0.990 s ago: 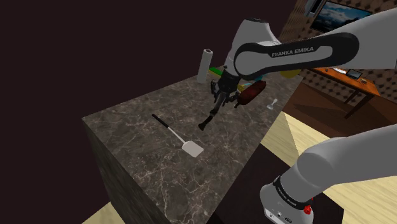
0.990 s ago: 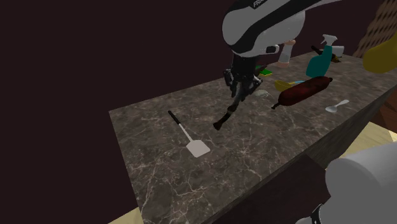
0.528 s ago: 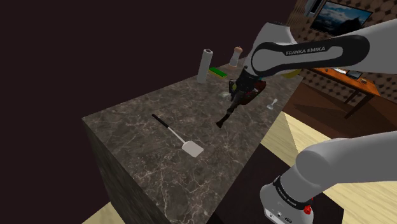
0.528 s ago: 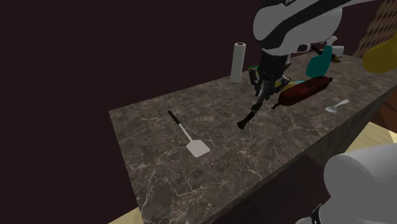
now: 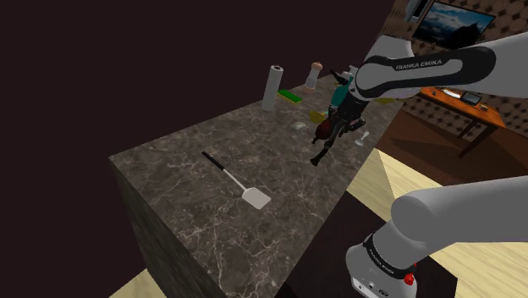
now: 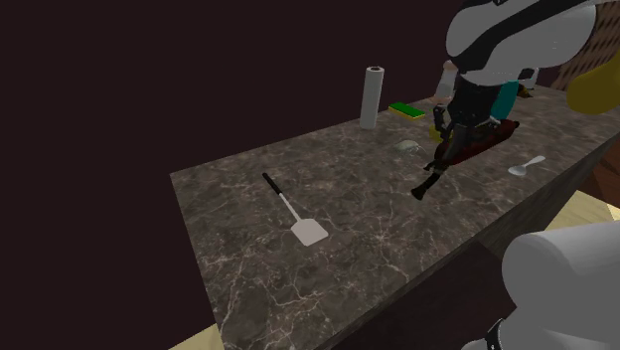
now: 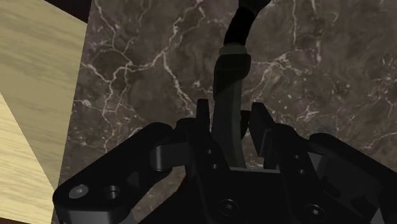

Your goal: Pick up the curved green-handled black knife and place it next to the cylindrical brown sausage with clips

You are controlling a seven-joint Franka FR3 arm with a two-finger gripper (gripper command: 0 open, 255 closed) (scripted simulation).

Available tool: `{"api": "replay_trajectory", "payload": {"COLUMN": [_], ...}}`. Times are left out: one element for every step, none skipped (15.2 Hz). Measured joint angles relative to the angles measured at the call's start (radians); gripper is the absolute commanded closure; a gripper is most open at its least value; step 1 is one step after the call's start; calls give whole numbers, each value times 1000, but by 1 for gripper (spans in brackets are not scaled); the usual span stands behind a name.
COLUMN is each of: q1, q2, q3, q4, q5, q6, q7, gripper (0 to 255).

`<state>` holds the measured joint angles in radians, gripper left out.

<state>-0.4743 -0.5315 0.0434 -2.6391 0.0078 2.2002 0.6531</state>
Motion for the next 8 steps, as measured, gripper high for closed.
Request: {"api": "replay_trajectory", "payload": {"q1": [-7, -11, -13, -15, -16, -15, -16, -15], "q2": [6, 12, 16, 22, 27, 37, 48, 58], "q3": [-12, -18, -21, -23, -25, -24, -25, -24], "q4": [-1, -8, -16, -23, -34, -45, -50, -57], "q5": [-5, -8, -10, -12, -12, -12, -13, -13], "q6": [8, 24, 38, 54, 70, 86, 100, 115], "q7": [-15, -23, -26, -28, -30, -30, -32, -31], "gripper": [255, 255, 255, 255, 255, 255, 255, 255]}}
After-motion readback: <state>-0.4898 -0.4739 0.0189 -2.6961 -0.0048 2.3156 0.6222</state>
